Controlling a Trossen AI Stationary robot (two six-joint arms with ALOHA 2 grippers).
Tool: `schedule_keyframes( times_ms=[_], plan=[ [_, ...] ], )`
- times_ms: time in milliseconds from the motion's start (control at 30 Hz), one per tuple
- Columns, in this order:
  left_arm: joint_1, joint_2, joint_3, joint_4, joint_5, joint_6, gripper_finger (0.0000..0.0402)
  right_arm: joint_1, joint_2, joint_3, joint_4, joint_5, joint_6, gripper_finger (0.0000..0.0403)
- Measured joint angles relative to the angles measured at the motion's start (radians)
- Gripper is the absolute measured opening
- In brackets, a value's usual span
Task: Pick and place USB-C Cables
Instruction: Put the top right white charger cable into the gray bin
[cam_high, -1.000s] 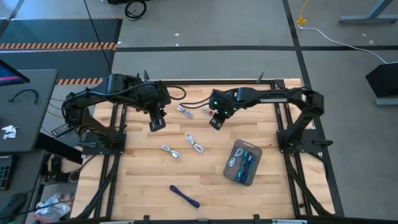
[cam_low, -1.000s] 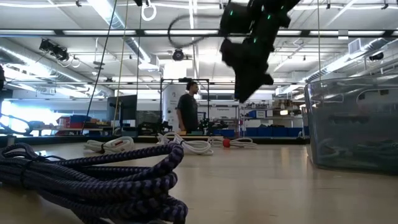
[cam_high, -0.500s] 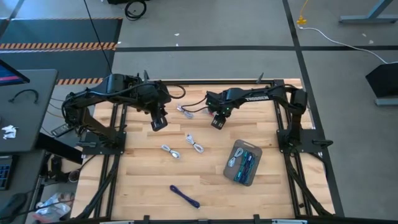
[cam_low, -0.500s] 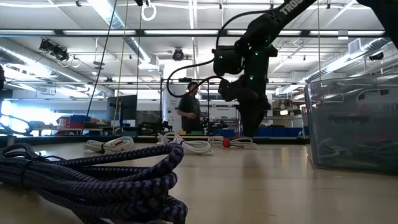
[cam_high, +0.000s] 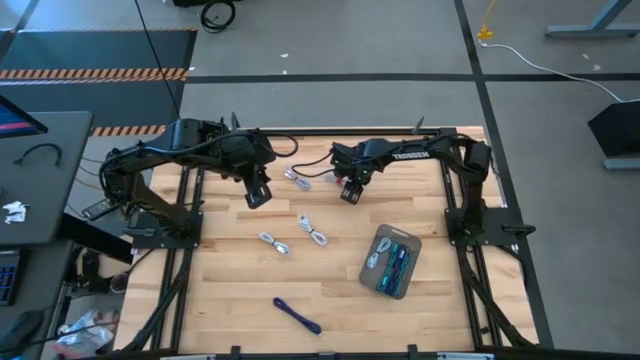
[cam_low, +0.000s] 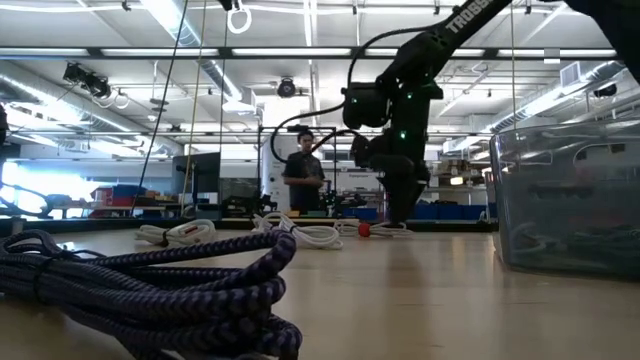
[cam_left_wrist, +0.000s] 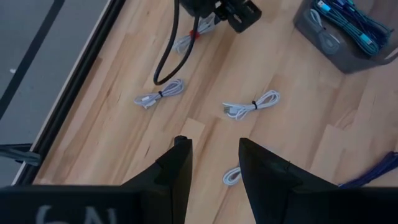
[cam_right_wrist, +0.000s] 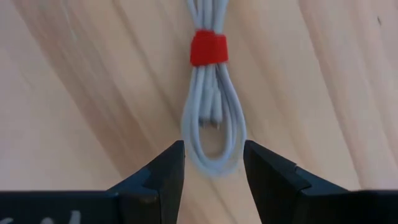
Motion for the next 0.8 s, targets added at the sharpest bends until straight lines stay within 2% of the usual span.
schedule_keyframes(
  times_ms=[400,533,667,800],
  plan=[
    [0.0,0.0,0.0,0.028,-0.001,-0.003,0.0137,-0.026,0.082,0.005,0.017,-0.034,0.017,0.016],
    [0.0,0.0,0.0,0.029,-0.001,-0.003,0.0137,-0.027,0.08,0.004,0.02,-0.049,0.056,0.0111],
    [0.0,0.0,0.0,0.029,0.0,0.002,0.0137,-0.031,0.084,0.006,0.03,-0.101,0.096,0.0025],
    [0.0,0.0,0.0,0.028,0.0,0.005,0.0137,-0.024,0.073,0.025,0.004,-0.116,0.127,0.001]
  ],
)
